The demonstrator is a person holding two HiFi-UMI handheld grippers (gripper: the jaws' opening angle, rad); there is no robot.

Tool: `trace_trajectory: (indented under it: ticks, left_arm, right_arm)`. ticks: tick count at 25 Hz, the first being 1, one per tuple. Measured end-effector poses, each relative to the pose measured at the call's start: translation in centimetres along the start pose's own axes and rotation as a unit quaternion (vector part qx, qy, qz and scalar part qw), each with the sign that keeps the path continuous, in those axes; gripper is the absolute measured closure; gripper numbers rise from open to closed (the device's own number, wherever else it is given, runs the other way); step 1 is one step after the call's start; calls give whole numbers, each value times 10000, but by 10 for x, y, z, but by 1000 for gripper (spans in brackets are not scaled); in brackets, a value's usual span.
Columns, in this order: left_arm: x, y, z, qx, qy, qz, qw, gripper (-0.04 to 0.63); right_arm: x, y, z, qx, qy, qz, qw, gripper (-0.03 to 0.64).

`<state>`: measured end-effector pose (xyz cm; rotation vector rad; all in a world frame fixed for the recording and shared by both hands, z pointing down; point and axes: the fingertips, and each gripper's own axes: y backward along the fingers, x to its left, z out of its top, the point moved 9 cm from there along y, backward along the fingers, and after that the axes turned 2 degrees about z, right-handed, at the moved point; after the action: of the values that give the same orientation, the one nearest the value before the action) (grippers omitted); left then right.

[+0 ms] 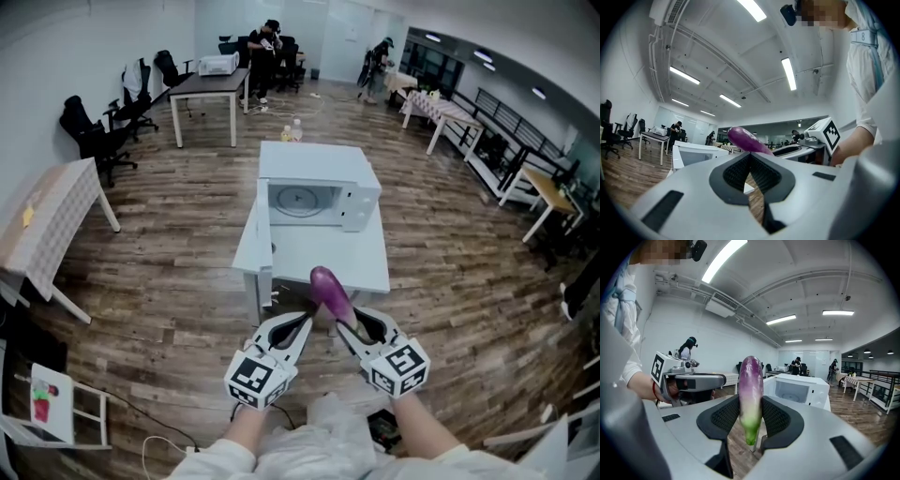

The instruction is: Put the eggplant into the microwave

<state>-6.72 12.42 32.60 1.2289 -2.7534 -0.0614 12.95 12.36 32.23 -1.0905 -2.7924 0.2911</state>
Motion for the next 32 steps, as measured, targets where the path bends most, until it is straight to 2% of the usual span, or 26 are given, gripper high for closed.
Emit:
trace_trajectory:
  ticks: [6,13,20,23,25,29,32]
  left_arm:
    - [3,-13,0,52,-61,3,10000,594]
    - [13,-69,-38,25,-9,-179,9998,594]
    - [38,-143,-66,116,105,172,9997,594]
    - [74,-176,-80,107,-59,336,9994,594]
    - [92,-193,-93,251,-162,397,9988,594]
    - [99,-222,-115,502,-215,424,9976,594]
    - [123,-243,-128,543,-330,492,9968,594]
  right_arm:
    - [-23,-13,-7,107,-33,37,9999,448]
    - [-77,-51,-29,292,92,249,9992,448]
    - [-145,-81,-50,583,88,512,9969,448]
    - [-178,-116,-57,614,75,601,9963,448]
    - [-197,-136,-64,699,34,672,9953,448]
    - [-231,-158,-74,1046,106,841,9909,448]
    - [-250,-194,-79,1198,307,867,9885,448]
